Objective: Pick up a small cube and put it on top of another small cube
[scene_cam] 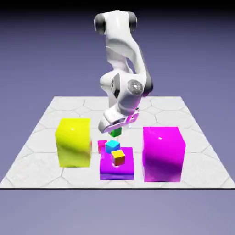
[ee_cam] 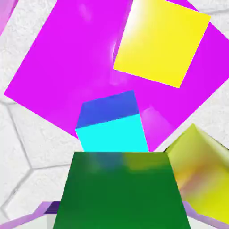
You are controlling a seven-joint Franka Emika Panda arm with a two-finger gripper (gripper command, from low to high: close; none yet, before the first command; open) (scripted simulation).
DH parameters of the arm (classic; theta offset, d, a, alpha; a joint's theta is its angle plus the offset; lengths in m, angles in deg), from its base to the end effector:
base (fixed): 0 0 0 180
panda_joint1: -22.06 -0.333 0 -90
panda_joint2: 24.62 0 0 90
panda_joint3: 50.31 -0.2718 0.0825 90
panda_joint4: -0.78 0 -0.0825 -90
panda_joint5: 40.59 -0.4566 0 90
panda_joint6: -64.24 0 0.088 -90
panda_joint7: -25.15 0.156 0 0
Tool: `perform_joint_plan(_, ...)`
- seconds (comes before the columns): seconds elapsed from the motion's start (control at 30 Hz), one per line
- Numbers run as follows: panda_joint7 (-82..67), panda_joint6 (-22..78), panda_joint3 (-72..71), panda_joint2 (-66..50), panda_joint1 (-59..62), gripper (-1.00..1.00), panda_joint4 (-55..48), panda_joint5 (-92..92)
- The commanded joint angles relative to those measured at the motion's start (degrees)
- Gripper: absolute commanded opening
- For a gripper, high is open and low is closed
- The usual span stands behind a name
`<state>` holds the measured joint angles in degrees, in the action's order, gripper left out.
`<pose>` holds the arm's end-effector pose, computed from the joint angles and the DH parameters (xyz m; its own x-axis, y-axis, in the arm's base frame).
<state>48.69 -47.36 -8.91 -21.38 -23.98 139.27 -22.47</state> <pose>0.4675 0.0096 0.1608 0.9303 -0.1877 -0.3150 -0.0765 -0.9396 0.3337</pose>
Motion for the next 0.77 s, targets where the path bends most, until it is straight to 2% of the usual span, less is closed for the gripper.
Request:
perform_joint_plan(0.0,0.0,-0.5,-2.0,-0.2,2.1,-1.00,0.2,0.2)
perform_joint_plan(0.73,-0.6,-9.4,-43.7,-5.2,45.7,-1.00,5.0,-0.2)
